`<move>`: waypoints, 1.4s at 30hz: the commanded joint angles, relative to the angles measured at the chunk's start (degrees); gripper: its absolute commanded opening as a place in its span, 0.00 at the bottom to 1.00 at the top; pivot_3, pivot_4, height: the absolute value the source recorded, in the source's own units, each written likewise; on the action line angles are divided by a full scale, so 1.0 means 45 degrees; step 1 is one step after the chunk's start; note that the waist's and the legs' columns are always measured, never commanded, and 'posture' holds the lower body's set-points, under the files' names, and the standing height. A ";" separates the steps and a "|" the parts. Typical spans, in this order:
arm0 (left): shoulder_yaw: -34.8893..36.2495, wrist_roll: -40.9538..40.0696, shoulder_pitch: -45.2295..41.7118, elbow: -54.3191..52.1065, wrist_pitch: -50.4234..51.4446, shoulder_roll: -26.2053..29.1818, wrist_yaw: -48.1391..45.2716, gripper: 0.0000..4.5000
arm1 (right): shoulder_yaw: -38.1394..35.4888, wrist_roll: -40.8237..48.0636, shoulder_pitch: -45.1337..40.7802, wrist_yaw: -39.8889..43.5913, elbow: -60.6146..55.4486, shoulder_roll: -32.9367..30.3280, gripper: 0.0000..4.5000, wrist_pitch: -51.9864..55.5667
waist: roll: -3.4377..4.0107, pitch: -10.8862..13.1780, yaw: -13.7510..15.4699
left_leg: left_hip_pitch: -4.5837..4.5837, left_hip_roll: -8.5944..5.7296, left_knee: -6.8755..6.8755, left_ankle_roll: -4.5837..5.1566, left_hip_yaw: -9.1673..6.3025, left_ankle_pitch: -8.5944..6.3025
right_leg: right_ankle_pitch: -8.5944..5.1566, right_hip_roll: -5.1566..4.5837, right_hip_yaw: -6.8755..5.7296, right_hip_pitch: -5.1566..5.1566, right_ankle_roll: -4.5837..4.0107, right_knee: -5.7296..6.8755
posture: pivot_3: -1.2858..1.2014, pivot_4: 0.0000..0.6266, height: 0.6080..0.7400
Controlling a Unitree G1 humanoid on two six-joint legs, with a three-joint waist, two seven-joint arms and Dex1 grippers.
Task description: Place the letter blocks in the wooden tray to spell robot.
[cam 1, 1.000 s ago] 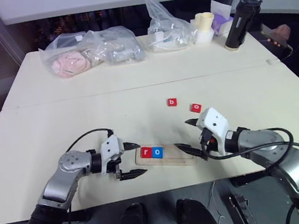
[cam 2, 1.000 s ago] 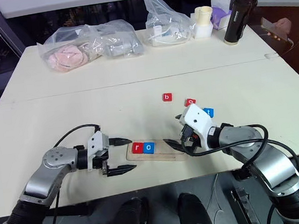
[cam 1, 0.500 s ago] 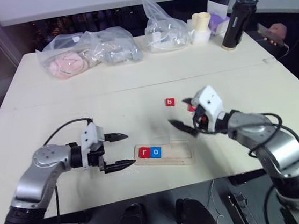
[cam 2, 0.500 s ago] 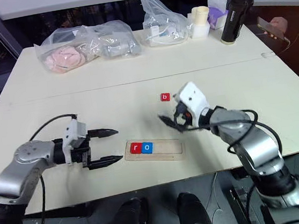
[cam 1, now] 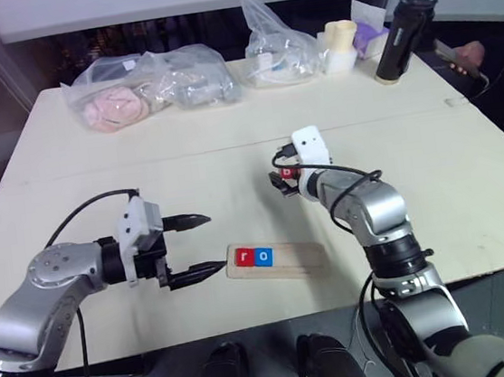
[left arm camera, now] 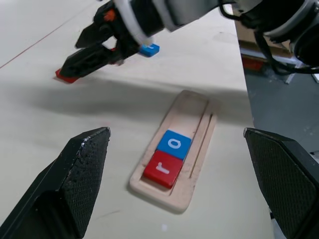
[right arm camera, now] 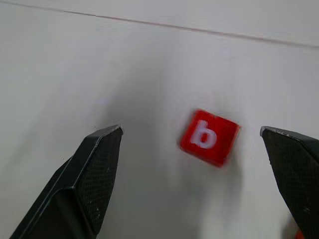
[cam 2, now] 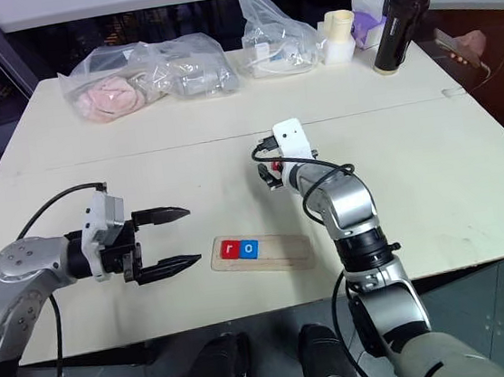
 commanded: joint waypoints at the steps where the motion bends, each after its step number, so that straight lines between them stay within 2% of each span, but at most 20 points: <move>1: 0.0175 -0.0118 0.0123 -0.0622 -0.0096 -0.0013 0.0296 1.00 | -0.0426 -0.0413 -0.0356 -0.0635 0.0738 0.0269 1.00 -0.0526 | 0.0000 0.0000 -0.0059 | 0.0000 0.0000 0.0000 0.0000 -0.0001 0.0000 | 0.0000 0.0001 0.0000 0.0000 0.0000 0.0000 | 0.52 0.24 1.00; 8: 0.0201 -0.0062 0.0252 -0.0665 -0.0176 0.0004 0.0522 1.00 | -0.1078 -0.0322 -0.1037 -0.1080 0.3103 0.1152 1.00 -0.1553 | 0.0001 0.0001 -0.0158 | 0.0059 0.0008 -0.0003 0.0001 0.0033 0.0000 | 0.0000 0.0010 0.0026 -0.0001 0.0004 0.0079 | 0.52 0.24 1.00; 20: -0.0421 0.0177 -0.0233 -0.0540 -0.0285 -0.0267 0.0950 1.00 | -0.1389 -0.0382 -0.1748 -0.1220 0.5154 0.1408 1.00 -0.2644 | -0.0001 -0.0001 -0.0182 | 0.0167 0.0019 -0.0005 0.0002 0.0078 0.0004 | -0.0024 0.0017 0.0085 0.0049 -0.0039 0.0119 | 0.52 0.24 1.00; 22: -0.0472 0.0200 -0.0244 -0.0518 -0.0341 -0.0271 0.0958 1.00 | -0.1362 -0.0348 -0.1877 -0.1155 0.5391 0.1514 0.88 -0.2822 | -0.0002 -0.0001 -0.0192 | 0.0169 0.0019 -0.0007 0.0002 0.0089 0.0004 | -0.0024 0.0015 0.0095 0.0047 -0.0039 0.0118 | 0.52 0.24 1.00; 24: -0.0542 0.0243 -0.0284 -0.0510 -0.0368 -0.0309 0.0990 1.00 | -0.1278 -0.0402 -0.2019 -0.1071 0.5638 0.1554 0.71 -0.3045 | -0.0002 -0.0001 -0.0218 | 0.0170 0.0019 -0.0009 0.0002 0.0098 0.0004 | -0.0024 0.0014 0.0106 0.0044 -0.0039 0.0118 | 0.52 0.24 1.00; 27: -0.0754 0.0387 -0.0423 -0.0490 -0.0403 -0.0394 0.1035 1.00 | -0.1151 -0.0526 -0.2114 -0.0880 0.5848 0.1470 0.34 -0.3126 | -0.0002 -0.0001 -0.0353 | 0.0171 0.0021 -0.0019 0.0002 0.0107 0.0004 | -0.0024 0.0014 0.0113 0.0039 -0.0039 0.0118 | 0.52 0.24 1.00; 28: -0.0794 0.0420 -0.0471 -0.0465 -0.0404 -0.0421 0.1036 1.00 | -0.1072 -0.0605 -0.2083 -0.0838 0.5805 0.1424 0.26 -0.3111 | -0.0002 -0.0001 -0.0393 | 0.0171 0.0021 -0.0024 0.0002 0.0106 0.0004 | -0.0024 0.0014 0.0114 0.0038 -0.0039 0.0117 | 0.52 0.24 1.00; 29: -0.0839 0.0445 -0.0532 -0.0446 -0.0386 -0.0450 0.1047 1.00 | -0.1003 -0.0670 -0.2036 -0.0777 0.5722 0.1359 0.26 -0.3081 | -0.0002 -0.0001 -0.0427 | 0.0171 0.0021 -0.0026 0.0002 0.0107 0.0004 | -0.0024 0.0014 0.0114 0.0038 -0.0039 0.0117 | 0.52 0.24 1.00; 33: -0.0958 0.0485 -0.0740 -0.0236 -0.0402 -0.0527 0.0922 1.00 | -0.0552 -0.0863 -0.1324 -0.0291 0.3815 0.0758 0.26 -0.2174 | -0.0001 -0.0001 -0.0458 | 0.0171 0.0021 -0.0041 0.0003 0.0109 0.0004 | -0.0026 0.0013 0.0115 0.0033 -0.0032 0.0113 | 0.52 0.24 1.00; 39: -0.1358 0.0609 -0.0945 0.0109 -0.0773 -0.0647 0.0417 1.00 | -0.0417 -0.0008 0.0893 0.1263 -0.3836 -0.1630 0.26 0.2374 | 0.0010 0.0009 -0.0149 | 0.0105 0.0013 -0.0053 0.0003 0.0116 0.0003 | -0.0037 -0.0006 0.0110 -0.0020 -0.0012 0.0101 | 0.52 0.24 1.00; 42: -0.1524 0.0756 -0.0979 0.0307 -0.1081 -0.0639 0.0076 1.00 | -0.0861 0.0406 0.1791 0.1630 -0.6350 -0.2480 0.26 0.4418 | 0.0007 0.0007 -0.0111 | 0.0061 0.0013 -0.0046 0.0003 0.0128 0.0003 | -0.0036 -0.0008 0.0111 -0.0062 -0.0012 0.0099 | 0.52 0.24 1.00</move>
